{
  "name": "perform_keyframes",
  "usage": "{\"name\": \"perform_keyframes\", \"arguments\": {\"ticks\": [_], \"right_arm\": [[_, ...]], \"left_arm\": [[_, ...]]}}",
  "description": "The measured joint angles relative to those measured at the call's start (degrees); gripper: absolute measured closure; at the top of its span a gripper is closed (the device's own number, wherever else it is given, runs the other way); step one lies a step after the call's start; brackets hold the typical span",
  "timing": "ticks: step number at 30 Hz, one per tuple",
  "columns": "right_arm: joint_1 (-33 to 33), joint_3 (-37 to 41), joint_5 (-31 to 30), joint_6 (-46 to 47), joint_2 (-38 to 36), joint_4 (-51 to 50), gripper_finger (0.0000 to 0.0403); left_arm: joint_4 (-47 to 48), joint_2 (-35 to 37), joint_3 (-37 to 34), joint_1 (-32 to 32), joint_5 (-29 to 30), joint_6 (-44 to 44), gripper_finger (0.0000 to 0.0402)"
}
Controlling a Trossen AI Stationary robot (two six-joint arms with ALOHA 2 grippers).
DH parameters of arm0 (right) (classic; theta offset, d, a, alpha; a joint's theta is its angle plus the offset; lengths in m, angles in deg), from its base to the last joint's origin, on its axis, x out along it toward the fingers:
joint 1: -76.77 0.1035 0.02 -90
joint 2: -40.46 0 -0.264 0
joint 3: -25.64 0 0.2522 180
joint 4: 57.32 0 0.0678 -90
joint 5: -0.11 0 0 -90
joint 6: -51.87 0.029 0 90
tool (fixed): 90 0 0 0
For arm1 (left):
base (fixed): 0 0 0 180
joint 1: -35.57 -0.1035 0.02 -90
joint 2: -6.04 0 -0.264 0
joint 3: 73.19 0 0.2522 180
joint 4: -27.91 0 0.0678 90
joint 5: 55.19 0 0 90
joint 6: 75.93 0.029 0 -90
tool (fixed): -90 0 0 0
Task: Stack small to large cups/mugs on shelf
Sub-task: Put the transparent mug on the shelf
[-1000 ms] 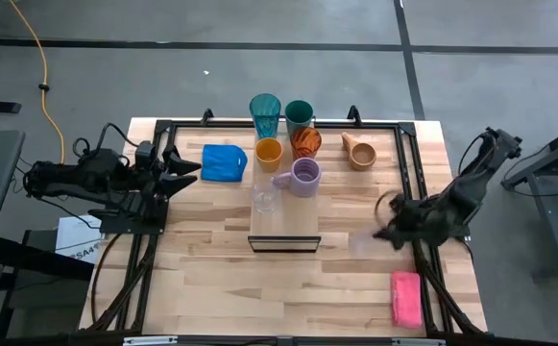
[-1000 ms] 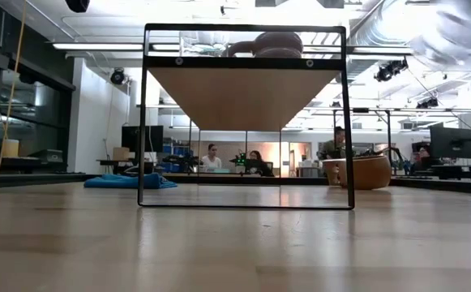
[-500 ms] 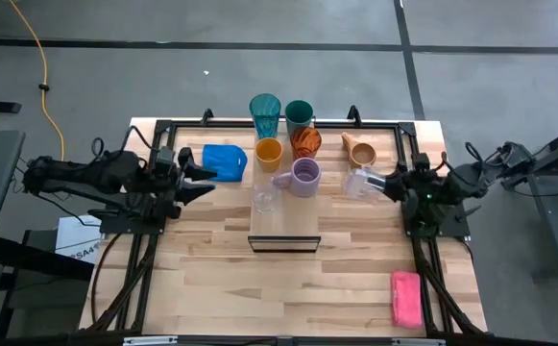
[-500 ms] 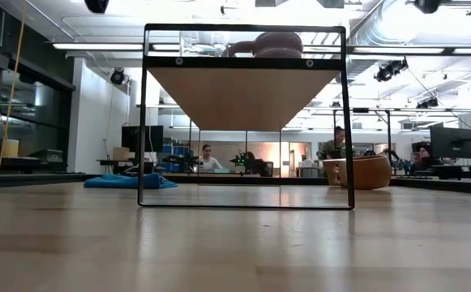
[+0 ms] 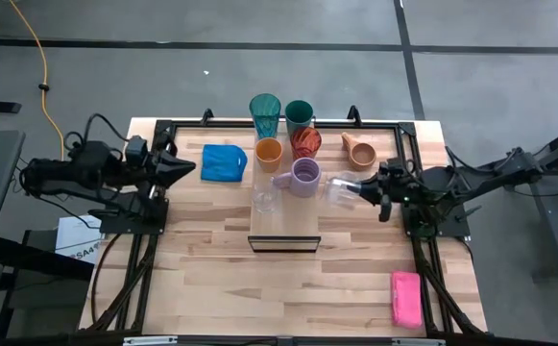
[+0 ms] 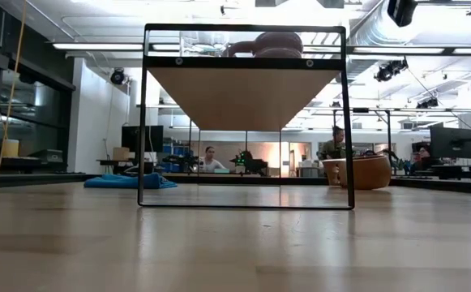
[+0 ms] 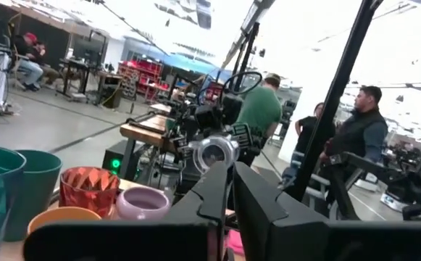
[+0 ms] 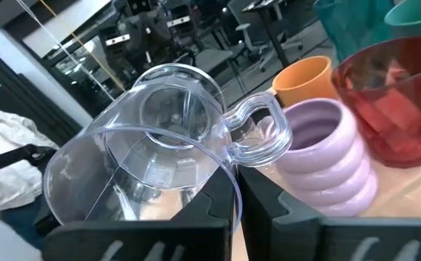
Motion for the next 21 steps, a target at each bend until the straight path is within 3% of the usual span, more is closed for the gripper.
{"name": "perform_keyframes", "arguments": {"ticks": [21], "right_arm": [[-1.39, 0.0, 5.08, -0.41, 0.77, 1.39, 0.0403]], "left_arm": [[3.08, 1.58, 0.0, 0.01, 0.45, -1.44, 0.0401]]}}
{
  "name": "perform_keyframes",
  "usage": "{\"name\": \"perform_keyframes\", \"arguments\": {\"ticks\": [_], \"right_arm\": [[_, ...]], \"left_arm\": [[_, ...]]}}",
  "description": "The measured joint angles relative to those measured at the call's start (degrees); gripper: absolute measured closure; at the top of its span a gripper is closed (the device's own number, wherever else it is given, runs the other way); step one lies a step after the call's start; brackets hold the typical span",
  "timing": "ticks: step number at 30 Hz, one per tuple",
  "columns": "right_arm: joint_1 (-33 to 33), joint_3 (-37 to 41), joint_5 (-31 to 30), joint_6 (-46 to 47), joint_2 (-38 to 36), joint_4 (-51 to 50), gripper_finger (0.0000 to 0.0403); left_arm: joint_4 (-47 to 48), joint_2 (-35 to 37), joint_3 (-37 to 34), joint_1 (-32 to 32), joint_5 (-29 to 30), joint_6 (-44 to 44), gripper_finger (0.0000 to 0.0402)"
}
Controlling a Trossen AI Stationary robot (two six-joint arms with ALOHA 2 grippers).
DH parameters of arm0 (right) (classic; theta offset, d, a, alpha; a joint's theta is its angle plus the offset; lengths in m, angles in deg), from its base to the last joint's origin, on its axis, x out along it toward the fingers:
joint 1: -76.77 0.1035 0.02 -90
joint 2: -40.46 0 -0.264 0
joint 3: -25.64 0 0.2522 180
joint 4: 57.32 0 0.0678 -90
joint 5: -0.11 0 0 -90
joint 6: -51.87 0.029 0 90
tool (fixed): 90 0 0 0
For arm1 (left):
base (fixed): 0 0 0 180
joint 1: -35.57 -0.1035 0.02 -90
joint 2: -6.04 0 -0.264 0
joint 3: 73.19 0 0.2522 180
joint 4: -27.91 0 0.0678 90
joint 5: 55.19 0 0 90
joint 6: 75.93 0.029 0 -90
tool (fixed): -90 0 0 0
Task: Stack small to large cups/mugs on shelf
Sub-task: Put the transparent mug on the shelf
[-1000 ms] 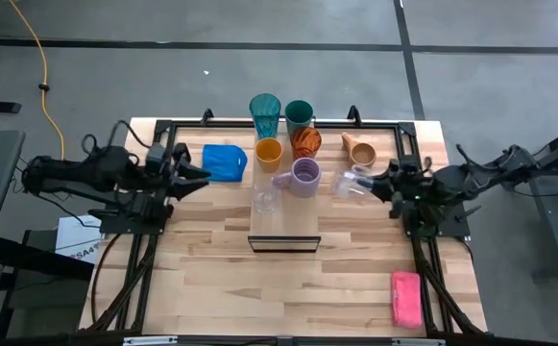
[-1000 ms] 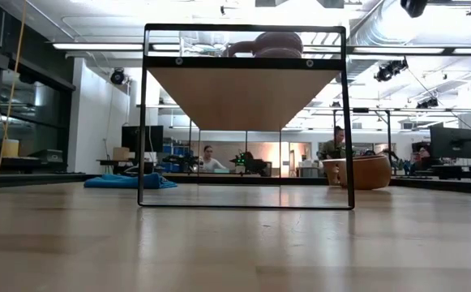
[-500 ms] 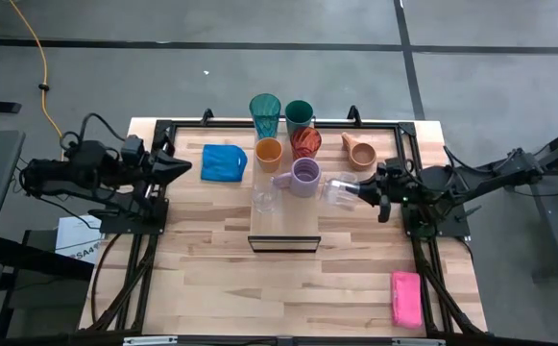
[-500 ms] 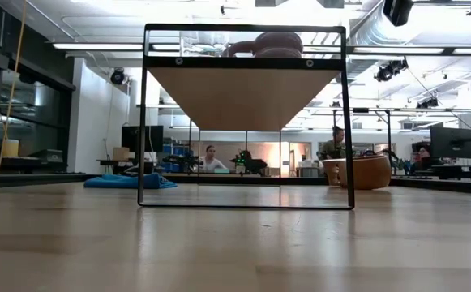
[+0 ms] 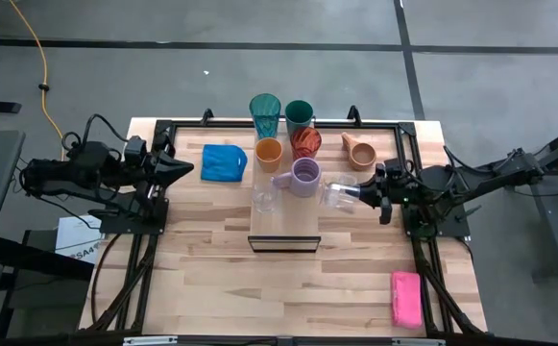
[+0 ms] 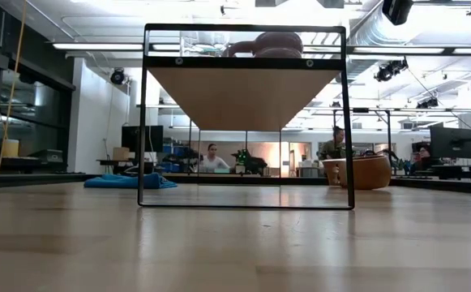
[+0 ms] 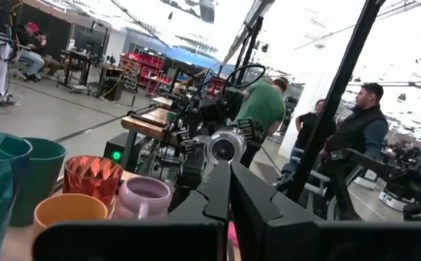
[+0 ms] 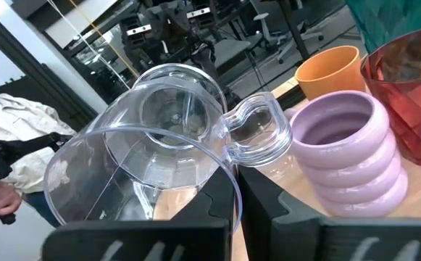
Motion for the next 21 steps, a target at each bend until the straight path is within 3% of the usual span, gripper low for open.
{"name": "perform_keyframes", "arguments": {"ticks": [6, 15, 21], "right_arm": [[0.0, -7.16, 0.24, 1.37, 4.3, -6.97, 0.0403], [-1.91, -35.4, 4.21, 12.91, 26.8, -45.62, 0.0403], [-3.84, -47.28, 6.29, 24.75, 39.61, -60.8, 0.0403]], "left_arm": [[1.38, 0.0, 0.0, 0.02, 1.27, -0.59, 0.0401], [3.88, 0.0, 0.0, 0.02, 3.62, -1.11, 0.0401], [3.4, 0.0, -0.01, -0.01, 3.71, -1.25, 0.0401]]}}
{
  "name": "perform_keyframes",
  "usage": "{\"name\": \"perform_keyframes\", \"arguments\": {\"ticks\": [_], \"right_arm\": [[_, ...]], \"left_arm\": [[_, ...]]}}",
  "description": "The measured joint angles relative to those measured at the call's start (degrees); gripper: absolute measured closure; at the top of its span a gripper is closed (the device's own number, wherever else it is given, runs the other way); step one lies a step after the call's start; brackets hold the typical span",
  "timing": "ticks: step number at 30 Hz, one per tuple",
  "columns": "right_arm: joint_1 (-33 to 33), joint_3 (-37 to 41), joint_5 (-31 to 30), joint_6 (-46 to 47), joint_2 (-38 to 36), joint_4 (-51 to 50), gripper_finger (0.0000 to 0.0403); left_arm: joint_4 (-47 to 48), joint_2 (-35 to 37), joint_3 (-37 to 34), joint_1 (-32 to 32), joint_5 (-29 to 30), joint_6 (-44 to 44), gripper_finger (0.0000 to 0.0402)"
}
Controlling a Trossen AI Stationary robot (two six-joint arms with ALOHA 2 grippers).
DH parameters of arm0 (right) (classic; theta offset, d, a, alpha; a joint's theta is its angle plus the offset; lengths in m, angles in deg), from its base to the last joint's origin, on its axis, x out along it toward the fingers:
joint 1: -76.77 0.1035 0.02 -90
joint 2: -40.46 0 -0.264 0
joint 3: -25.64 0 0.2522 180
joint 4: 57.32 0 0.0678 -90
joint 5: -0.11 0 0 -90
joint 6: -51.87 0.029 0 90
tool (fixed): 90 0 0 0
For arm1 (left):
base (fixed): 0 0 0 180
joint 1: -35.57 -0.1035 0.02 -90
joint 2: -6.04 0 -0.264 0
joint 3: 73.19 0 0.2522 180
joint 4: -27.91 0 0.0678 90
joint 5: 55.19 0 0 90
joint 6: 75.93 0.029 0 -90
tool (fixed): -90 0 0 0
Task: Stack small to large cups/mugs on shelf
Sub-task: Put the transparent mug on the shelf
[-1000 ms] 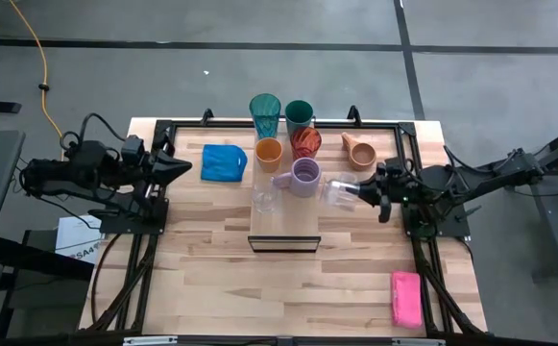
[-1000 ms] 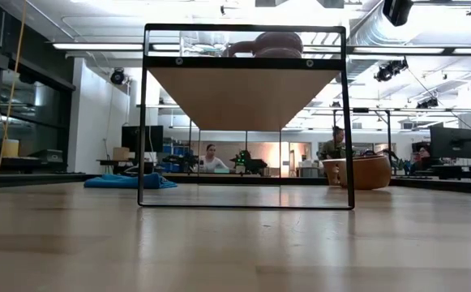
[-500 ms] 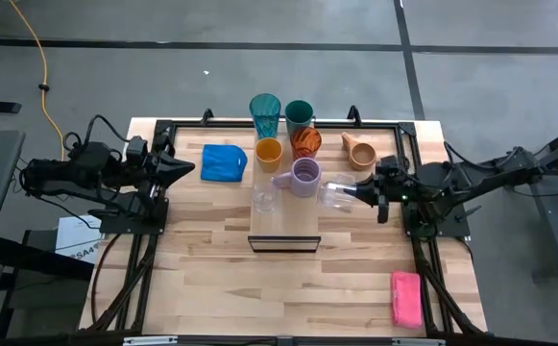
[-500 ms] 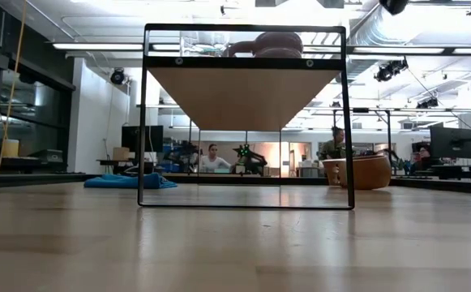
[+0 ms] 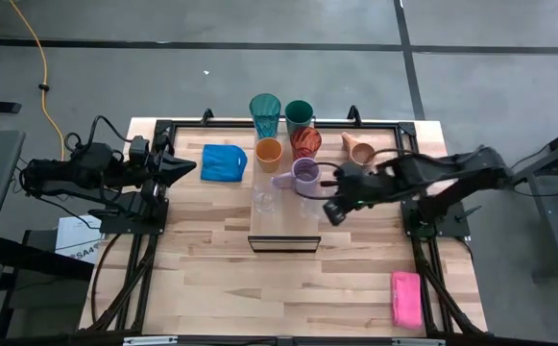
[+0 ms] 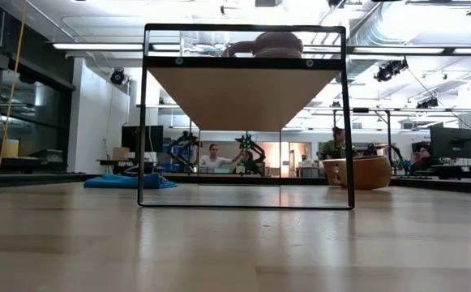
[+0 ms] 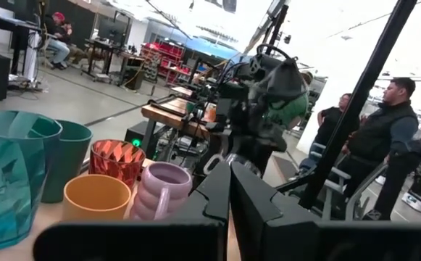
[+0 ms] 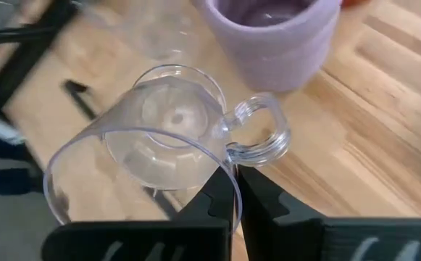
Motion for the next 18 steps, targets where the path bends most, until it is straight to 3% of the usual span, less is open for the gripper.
{"name": "perform_keyframes", "arguments": {"ticks": [9, 18], "right_arm": [[-2.46, -7.65, 4.87, 5.3, 11.42, -5.27, 0.0403], [-3.74, -7.97, 7.6, 9.18, 13.99, -6.12, 0.0403]], "left_arm": [[0.04, 0.0, -0.01, 0.02, 0.02, 0.01, 0.0401], [0.04, 0.0, -0.01, 0.02, 0.02, 0.11, 0.0401]]}}
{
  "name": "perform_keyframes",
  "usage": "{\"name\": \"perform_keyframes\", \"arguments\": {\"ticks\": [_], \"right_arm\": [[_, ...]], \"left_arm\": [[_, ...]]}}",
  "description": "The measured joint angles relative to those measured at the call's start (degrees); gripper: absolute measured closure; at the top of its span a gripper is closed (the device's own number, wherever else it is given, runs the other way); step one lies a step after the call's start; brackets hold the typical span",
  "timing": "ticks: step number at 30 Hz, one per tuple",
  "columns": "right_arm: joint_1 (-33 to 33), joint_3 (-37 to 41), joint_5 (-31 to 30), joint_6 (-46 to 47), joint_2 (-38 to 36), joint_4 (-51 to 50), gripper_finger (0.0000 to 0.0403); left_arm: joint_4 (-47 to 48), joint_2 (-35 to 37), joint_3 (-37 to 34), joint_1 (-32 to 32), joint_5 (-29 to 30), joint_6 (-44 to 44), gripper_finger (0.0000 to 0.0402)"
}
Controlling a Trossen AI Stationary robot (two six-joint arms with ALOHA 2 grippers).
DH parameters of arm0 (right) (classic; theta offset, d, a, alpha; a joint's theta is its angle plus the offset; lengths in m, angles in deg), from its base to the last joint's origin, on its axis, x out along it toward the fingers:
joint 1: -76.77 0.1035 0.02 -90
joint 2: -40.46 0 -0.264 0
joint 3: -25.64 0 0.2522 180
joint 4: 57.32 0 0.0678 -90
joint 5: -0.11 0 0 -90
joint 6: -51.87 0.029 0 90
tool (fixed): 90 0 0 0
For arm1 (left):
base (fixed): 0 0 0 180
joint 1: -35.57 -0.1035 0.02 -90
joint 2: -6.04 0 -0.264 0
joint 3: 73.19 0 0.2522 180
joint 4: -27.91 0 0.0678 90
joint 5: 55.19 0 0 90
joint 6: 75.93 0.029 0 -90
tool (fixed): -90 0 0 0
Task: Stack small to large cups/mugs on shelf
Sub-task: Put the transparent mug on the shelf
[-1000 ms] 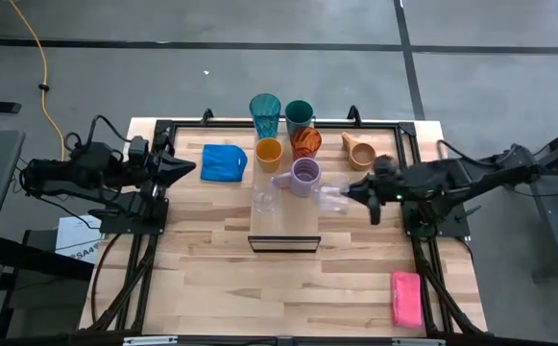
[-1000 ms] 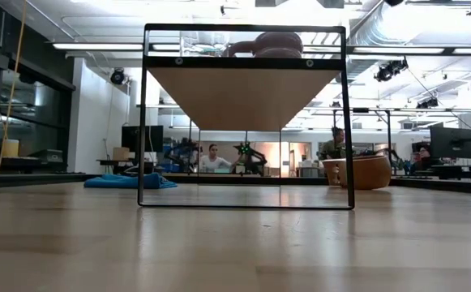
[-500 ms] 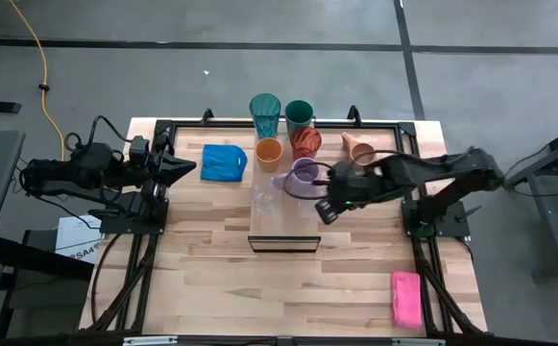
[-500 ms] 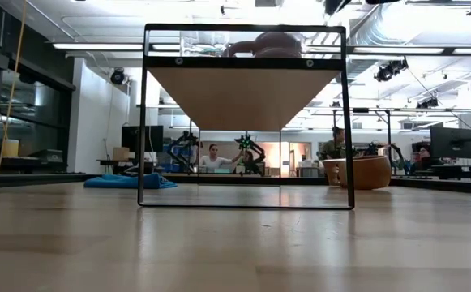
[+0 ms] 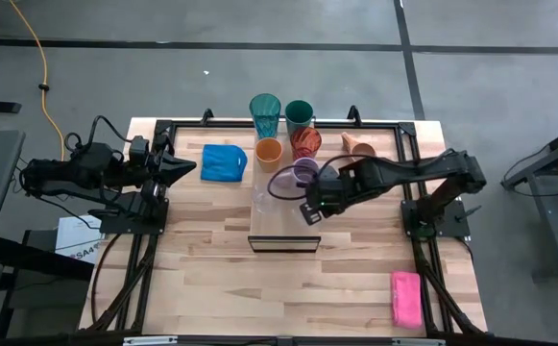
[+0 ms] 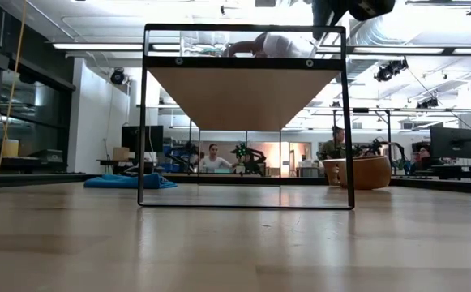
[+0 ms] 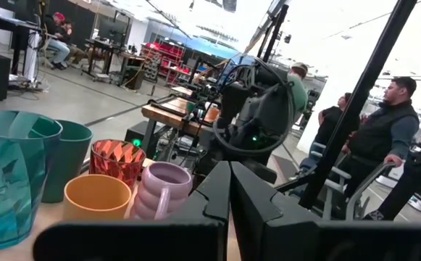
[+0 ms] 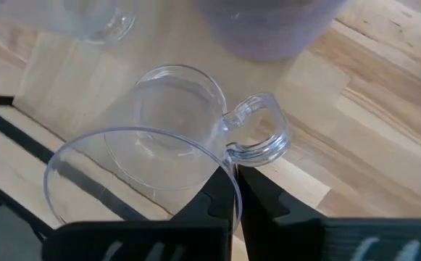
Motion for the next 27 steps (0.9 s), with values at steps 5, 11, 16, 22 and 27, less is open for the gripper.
{"name": "perform_keyframes", "arguments": {"ticks": [5, 11, 16, 22, 27], "right_arm": [[-0.46, 0.52, 1.41, 1.06, 0.01, -0.07, 0.0403], [-0.84, 0.87, 1.37, 1.01, 0.02, 0.6, 0.0403], [-1.41, 0.88, 1.37, 1.04, 0.02, 0.73, 0.0403], [-1.72, 0.92, 1.33, 1.04, 0.02, 0.82, 0.0402], [-1.93, 0.94, 1.3, 1.04, 0.02, 0.82, 0.038]], "left_arm": [[-0.02, 0.0, 0.0, 0.01, 0.0, 0.06, 0.0401], [-0.02, 0.0, 0.0, 0.01, 0.0, 0.06, 0.0401], [-0.02, 0.0, 0.0, -0.01, -0.02, 0.04, 0.0401], [-0.02, 0.0, 0.0, -0.01, -0.02, -0.09, 0.0401], [-0.02, 0.0, 0.0, 0.0, -0.02, -0.09, 0.0401]]}}
